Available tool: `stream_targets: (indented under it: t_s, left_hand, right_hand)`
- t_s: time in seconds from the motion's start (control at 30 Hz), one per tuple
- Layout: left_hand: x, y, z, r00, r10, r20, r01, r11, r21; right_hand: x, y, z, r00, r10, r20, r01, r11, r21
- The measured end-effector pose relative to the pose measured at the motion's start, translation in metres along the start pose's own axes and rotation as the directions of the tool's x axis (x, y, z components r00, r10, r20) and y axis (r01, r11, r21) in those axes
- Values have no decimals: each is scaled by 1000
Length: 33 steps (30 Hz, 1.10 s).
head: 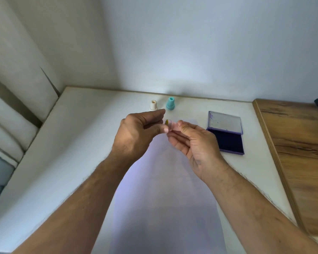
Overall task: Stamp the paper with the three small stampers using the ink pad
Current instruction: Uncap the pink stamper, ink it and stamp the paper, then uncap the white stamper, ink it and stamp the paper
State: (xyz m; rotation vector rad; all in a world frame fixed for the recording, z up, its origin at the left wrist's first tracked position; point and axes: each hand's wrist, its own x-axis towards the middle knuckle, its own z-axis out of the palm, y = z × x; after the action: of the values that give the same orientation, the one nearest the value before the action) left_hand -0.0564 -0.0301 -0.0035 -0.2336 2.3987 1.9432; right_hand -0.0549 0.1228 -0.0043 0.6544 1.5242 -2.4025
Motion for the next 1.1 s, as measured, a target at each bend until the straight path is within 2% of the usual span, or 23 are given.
stream_targets:
  t_s: [0.03,0.1,0.13,0.2,0.3,0.4,0.57,0.83,0.93,1.0,1.1]
  left_hand:
    - [1,-1,2,999,-1,-42,2,1000,18]
    - [2,-2,8,996,-9,-93,15,998,61]
    - [3,-2,11,995,-11,-101,20,996,87]
    - [4,-3,16,994,-12,-110,26,991,130]
    - [6,-5,21,991,-10,-132,31,987,160]
    - [10,-8,22,988,-19,-151,45,984,170]
    - [14,-8,21,986,-25,-165,50,988,146]
    - [14,-5,15,987,-17,-161,33,994,99]
    - [14,-6,15,983,-45,-177,64,993,103]
    - [13,-6,6,975,-57,-213,81,991,106]
    - [13,-7,3,970,-71,-232,101,987,123]
  right_hand:
    - [4,-3,0,998,-45,-43,43,998,-48]
    - [16,-13,-3,967,-226,-119,195,954,-226]
    - [24,-19,-3,929,-345,-136,278,890,-360]
    - [41,-29,-3,832,-546,-99,361,668,-651]
    - [64,-35,1,784,-621,-1,282,358,-890]
    - [80,-32,5,786,-614,67,228,188,-955]
    - [85,-32,9,792,-605,88,194,113,-975]
    - [80,-36,12,785,-618,44,177,156,-972]
    - [77,-34,17,766,-639,69,223,163,-961]
    - [75,-28,31,737,-652,177,305,87,-949]
    - [75,-19,40,687,-617,385,412,-106,-905]
